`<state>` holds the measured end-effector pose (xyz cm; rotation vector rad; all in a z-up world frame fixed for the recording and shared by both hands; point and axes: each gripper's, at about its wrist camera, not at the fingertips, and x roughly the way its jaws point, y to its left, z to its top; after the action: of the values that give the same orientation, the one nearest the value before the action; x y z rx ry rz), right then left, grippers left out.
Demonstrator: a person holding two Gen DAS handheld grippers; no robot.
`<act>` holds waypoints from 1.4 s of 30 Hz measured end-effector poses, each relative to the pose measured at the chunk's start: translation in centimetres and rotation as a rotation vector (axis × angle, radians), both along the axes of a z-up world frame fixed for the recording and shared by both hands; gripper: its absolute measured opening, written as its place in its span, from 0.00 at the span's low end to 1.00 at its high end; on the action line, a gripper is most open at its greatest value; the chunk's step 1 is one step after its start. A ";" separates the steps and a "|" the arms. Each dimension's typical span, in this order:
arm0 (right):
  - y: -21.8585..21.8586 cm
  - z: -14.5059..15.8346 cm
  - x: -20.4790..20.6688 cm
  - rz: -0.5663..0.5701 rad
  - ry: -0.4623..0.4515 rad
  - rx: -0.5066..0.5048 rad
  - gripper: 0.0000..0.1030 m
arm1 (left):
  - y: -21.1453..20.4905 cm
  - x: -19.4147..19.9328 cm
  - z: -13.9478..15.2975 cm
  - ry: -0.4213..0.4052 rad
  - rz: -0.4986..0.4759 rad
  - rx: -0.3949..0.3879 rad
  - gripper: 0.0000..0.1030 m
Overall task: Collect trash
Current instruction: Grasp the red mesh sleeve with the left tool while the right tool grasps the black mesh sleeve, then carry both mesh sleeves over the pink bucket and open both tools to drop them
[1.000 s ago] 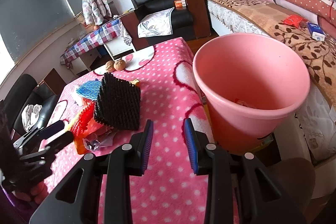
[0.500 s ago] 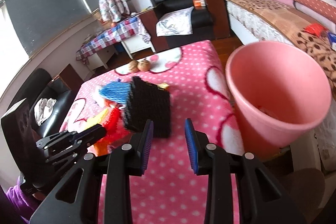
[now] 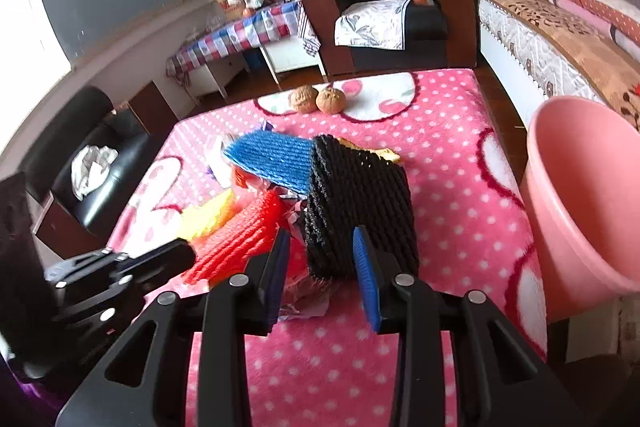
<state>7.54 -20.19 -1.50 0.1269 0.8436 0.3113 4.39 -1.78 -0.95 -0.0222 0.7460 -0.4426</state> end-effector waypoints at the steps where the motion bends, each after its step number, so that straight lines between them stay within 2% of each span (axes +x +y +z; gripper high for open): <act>1: 0.1 -0.2 0.1 -0.006 -0.001 -0.013 0.32 | 0.1 0.0 0.0 0.001 0.002 0.004 0.35; 2: 0.1 -0.4 0.3 -0.018 -0.001 -0.020 0.32 | 0.0 -0.1 0.0 -0.003 0.008 0.010 0.41; 5: -0.3 -1.0 0.7 -0.030 0.024 -0.022 0.30 | -0.3 0.0 0.0 -0.005 -0.005 0.019 0.42; 6: -0.3 -1.2 0.7 -0.031 0.028 -0.026 0.24 | -0.5 0.1 -0.1 -0.003 -0.009 0.026 0.42; 7: -0.4 -1.3 0.7 -0.032 0.034 -0.034 0.15 | -0.8 0.2 -0.2 -0.003 -0.016 0.042 0.43; 8: -0.7 -1.4 0.7 -0.036 0.036 -0.031 0.13 | -1.0 0.3 -0.3 -0.006 -0.021 0.060 0.43; 13: -1.8 -0.8 0.1 -0.042 0.014 0.007 0.11 | -2.1 0.6 -1.2 -0.022 -0.035 0.158 0.43; 16: -2.6 0.0 -0.3 -0.035 -0.002 0.051 0.11 | -2.4 0.9 -1.5 -0.022 -0.036 0.183 0.43; 20: -3.4 1.0 -0.7 -0.035 -0.022 0.099 0.11 | -2.3 1.5 -1.6 -0.004 -0.025 0.193 0.23; 26: -4.8 1.7 -1.1 -0.038 -0.035 0.144 0.11 | -1.4 2.0 -0.6 0.027 0.001 0.142 0.12; 33: -6.7 2.7 -1.4 -0.064 -0.070 0.181 0.11 | -0.8 2.2 2.8 0.036 0.025 0.018 0.11; 42: -10.7 3.7 -2.1 -0.164 -0.125 0.158 0.11 | -5.5 2.8 6.8 -0.038 -0.062 -0.042 0.11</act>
<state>5.45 -30.86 2.25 0.3187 0.6803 0.2292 7.23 -7.31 5.89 -0.0300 0.7016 -0.5164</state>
